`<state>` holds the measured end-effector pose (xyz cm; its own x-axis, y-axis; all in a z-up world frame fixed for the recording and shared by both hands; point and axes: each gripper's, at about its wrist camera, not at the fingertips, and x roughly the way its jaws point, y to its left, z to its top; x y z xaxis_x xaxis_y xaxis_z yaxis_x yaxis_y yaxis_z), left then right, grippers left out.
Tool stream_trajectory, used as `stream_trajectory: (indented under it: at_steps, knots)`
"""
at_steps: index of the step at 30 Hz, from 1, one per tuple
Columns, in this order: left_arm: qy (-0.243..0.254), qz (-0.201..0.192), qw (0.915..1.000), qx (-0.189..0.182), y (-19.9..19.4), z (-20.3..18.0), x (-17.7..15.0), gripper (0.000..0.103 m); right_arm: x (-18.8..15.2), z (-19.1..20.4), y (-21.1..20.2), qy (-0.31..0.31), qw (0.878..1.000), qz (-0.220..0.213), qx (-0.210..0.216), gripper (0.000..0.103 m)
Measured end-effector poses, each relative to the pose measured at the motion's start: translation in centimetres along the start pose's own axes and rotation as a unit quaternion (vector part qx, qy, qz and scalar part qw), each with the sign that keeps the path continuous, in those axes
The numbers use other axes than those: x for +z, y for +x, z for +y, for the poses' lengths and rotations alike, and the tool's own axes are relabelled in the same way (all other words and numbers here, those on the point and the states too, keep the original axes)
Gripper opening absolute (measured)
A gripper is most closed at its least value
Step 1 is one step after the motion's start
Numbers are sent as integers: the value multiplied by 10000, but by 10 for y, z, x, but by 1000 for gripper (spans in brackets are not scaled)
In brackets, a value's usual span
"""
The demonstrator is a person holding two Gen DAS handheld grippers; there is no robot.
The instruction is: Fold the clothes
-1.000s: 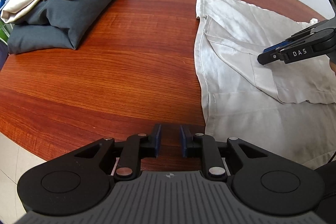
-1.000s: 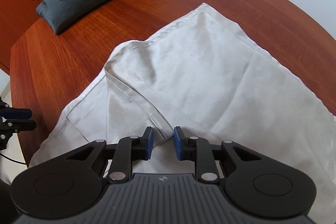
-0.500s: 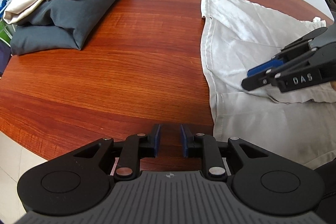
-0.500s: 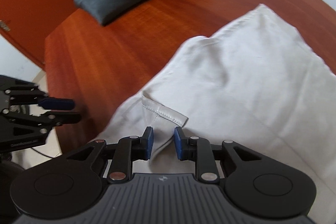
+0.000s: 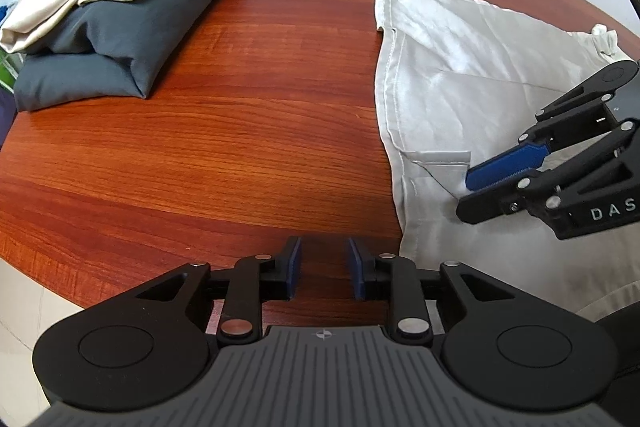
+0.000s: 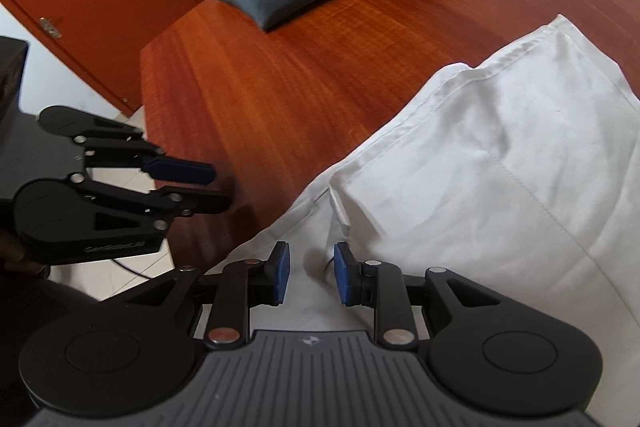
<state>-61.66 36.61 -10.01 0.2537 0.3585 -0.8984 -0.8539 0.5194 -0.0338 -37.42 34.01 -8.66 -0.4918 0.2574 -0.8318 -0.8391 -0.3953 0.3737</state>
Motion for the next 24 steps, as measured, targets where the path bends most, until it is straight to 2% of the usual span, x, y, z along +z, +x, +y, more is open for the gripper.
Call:
stream_trajectory:
  at_steps: [8,15,20,24]
  knots:
    - [180,36,9998,-76,2,-9,1,31,-10,0,-12,87,9999,-114,-88,30]
    - [375,75,9990,-248,0,-21,-1,35,-25,-7,-30,376,9982,-302,-352,34]
    - [439,73,9985,-307,-4,-29,-9,37,-44,-14,-48,661,9946,-497,-624,35]
    - [471,40,9985,-284,-10,-35,-21,38,-72,-20,-68,873,9907,-589,-865,38]
